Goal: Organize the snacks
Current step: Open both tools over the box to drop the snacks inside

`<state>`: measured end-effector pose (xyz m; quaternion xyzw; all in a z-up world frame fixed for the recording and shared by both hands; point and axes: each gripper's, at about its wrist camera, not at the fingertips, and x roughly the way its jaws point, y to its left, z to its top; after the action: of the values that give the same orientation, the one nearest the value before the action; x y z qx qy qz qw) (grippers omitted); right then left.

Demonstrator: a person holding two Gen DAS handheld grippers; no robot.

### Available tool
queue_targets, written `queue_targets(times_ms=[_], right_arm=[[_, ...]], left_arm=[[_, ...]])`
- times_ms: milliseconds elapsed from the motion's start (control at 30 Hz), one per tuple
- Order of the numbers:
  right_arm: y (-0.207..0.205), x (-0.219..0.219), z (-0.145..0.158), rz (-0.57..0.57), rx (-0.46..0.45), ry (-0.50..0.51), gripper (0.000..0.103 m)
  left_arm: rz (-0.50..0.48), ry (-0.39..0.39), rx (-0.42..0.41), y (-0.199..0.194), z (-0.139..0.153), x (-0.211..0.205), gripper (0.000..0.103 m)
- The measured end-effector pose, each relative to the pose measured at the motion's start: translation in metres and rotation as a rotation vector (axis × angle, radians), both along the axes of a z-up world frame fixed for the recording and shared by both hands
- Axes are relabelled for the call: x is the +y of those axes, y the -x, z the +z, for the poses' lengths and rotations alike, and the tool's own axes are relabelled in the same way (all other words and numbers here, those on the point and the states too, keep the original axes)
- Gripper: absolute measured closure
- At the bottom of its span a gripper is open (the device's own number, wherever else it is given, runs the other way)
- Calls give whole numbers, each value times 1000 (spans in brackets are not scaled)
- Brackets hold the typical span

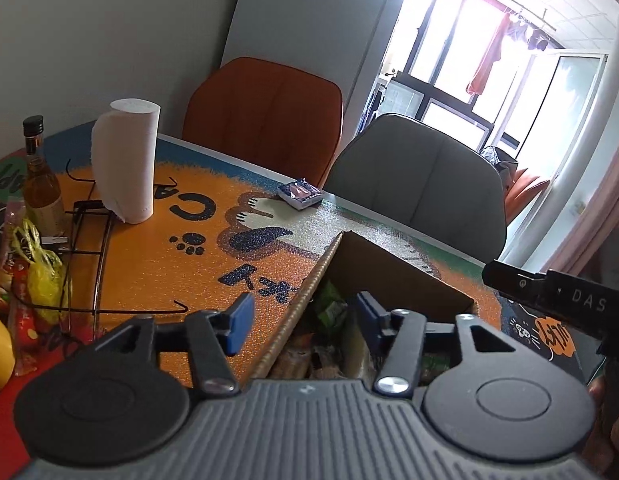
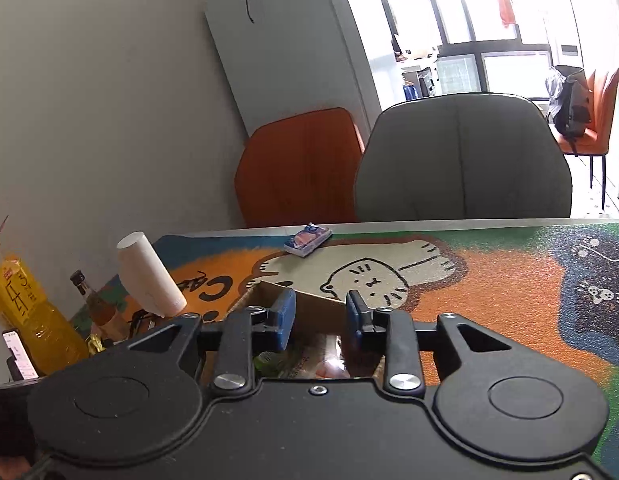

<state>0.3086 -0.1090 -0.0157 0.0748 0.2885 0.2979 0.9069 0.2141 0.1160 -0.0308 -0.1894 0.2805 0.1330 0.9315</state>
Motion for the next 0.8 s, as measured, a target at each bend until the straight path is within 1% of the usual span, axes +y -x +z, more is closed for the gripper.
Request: queue_targets(times_ms=[33, 100, 200, 367, 467, 533, 567, 600, 667, 700, 800], right_arm=[[0, -2, 0, -2, 6, -5, 72], [2, -6, -1, -14, 16, -6, 72], [6, -13, 0, -25, 18, -8, 70], [14, -24, 2, -40, 18, -7, 61], [19, -32, 4, -47, 18, -10, 60], [24, -39, 5, -52, 20, -13, 55], [27, -42, 6, -54, 18, -15, 49], [29, -45, 6, -57, 16, -14, 46], [35, -50, 8, -61, 12, -14, 42], [37, -54, 9, -63, 11, -16, 38], [45, -62, 11, -70, 7, -19, 26]], left_arm=[[-1, -4, -3, 1, 1, -1, 38], [0, -10, -10, 2, 2, -3, 27], [-3, -18, -19, 4, 4, -9, 19], [-21, -36, -15, 8, 7, -18, 12], [-29, -47, -6, 13, 8, -24, 9], [-32, -55, 3, 16, 9, -28, 8], [-37, -56, 8, 17, 9, -29, 7], [-44, -54, 12, 19, 9, -31, 7], [-56, -44, 12, 22, 10, -34, 7], [-61, -44, 12, 24, 11, -37, 6], [-74, -68, 18, 29, 13, -45, 5]])
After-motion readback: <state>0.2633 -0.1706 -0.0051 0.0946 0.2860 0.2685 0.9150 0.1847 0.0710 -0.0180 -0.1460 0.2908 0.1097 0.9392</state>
